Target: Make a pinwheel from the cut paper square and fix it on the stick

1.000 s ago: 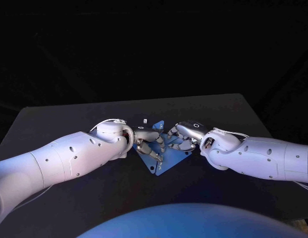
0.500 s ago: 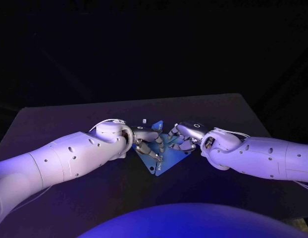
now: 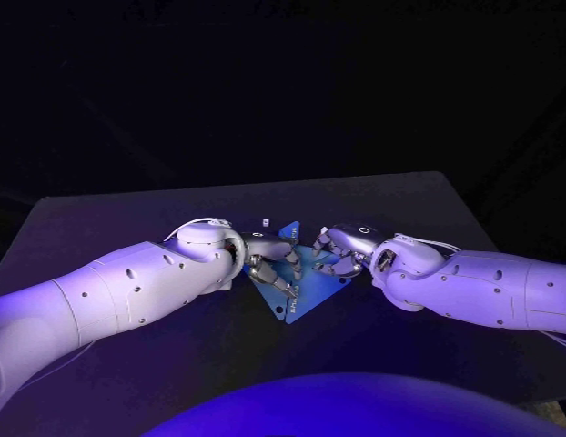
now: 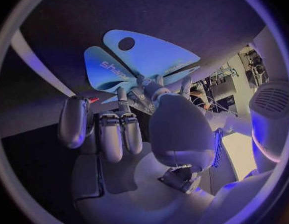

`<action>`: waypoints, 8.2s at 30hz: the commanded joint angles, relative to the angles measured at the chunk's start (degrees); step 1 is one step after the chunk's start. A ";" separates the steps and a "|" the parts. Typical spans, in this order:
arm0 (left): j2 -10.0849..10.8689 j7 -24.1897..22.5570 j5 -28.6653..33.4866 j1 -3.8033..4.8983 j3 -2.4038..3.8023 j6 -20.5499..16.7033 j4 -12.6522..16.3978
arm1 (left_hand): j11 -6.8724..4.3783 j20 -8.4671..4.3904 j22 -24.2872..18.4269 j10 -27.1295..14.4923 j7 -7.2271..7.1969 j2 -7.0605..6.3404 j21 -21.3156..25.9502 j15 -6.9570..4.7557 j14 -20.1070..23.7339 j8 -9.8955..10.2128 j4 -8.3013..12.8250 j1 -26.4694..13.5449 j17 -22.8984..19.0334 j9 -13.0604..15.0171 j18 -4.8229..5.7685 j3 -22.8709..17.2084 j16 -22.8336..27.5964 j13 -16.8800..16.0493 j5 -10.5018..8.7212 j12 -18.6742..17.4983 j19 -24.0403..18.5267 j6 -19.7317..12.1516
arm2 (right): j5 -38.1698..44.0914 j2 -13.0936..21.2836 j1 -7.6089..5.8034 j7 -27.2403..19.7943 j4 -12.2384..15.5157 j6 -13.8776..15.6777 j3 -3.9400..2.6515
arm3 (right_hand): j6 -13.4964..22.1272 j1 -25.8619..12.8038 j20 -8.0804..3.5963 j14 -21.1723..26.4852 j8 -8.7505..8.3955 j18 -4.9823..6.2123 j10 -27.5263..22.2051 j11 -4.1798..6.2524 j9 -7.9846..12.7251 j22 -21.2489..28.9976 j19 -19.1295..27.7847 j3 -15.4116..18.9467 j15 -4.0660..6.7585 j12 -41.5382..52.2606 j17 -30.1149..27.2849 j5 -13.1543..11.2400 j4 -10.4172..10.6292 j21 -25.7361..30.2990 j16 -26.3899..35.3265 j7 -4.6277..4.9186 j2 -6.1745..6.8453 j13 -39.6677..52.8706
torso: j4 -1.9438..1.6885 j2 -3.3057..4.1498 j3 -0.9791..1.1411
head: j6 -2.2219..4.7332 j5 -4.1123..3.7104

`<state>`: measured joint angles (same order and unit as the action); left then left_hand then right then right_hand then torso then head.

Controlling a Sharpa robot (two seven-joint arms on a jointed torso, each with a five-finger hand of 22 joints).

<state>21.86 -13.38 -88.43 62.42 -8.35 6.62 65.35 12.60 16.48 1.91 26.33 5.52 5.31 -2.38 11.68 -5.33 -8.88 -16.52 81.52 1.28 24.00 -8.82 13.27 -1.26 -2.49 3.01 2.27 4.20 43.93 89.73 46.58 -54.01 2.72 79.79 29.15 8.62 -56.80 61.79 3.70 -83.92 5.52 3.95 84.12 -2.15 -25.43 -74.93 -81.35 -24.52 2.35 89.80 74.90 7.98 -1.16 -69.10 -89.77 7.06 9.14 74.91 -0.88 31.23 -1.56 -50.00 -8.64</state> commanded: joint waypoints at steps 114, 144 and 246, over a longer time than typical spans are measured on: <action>2.51 3.98 -3.10 -0.18 -0.35 -2.87 5.51 | -1.24 0.14 0.18 0.16 1.39 -0.12 0.03 -0.54 -1.08 -1.06 -0.16 -0.07 0.28 0.13 -0.24 3.17 -0.08 -0.06 -0.29 0.24 0.05 -0.70 | -3.05 4.73 -2.35 12.08 7.83 -9.14 -0.13 | -0.97 -4.37 0.03 -6.08 1.20 0.49 5.88 -0.61 3.07 -4.21 -0.97 -30.06 -0.07 0.20 15.10 -2.83 -6.74 -0.98 -0.23 0.44 -6.97 15.09 | -0.07 0.03 0.01 | 0.00 -0.58; 3.60 5.40 -4.14 -0.16 -0.33 -4.99 7.51 | -2.32 0.15 0.26 1.65 2.12 -1.78 -0.08 -1.23 -1.47 -1.85 -0.32 -2.20 0.35 0.13 -0.85 2.81 -0.11 -0.13 -0.29 0.32 0.10 -0.55 | -2.47 3.31 -2.43 11.13 5.86 -7.69 -0.15 | -0.91 -4.23 0.05 -6.08 1.31 0.49 5.88 -0.63 3.05 -4.25 -0.98 -30.13 -0.08 0.20 15.10 -4.18 -6.73 -0.95 -0.23 0.45 -7.30 15.09 | -0.03 0.03 0.02 | 0.00 -0.53; 3.13 5.51 -2.21 -0.18 -0.34 -3.14 8.22 | -0.36 0.24 0.53 -0.82 -0.79 -3.75 -0.52 -0.40 -1.29 -21.81 -0.33 -4.05 0.14 15.49 -0.50 -2.03 0.06 0.07 -0.30 0.08 -0.25 -3.25 | 0.55 -4.95 -3.89 9.88 -2.31 -8.21 -0.21 | -0.95 -3.84 0.03 -6.08 1.54 0.46 5.88 -0.61 2.96 -4.39 -1.05 -30.13 -0.05 0.20 15.10 -4.65 -6.76 -1.06 -0.23 0.43 -7.56 15.09 | 0.02 0.04 0.03 | 0.00 -0.58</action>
<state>25.16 -7.91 -90.99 62.23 -8.72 2.52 73.52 11.88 16.49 2.35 25.40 4.90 1.76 -2.60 10.88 -6.56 -30.60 -16.83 77.98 1.47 39.46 -8.85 11.51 -1.26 -2.47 3.01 2.45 4.21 41.06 89.14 41.78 -57.87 12.99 77.55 21.58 8.43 -58.25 57.85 3.59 -83.93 6.86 3.96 83.92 -2.35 -22.46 -74.92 -82.07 -54.32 2.36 89.80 74.90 3.63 -8.04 -70.00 -89.77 7.46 2.19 74.90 -0.87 31.25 -1.54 -50.00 -9.16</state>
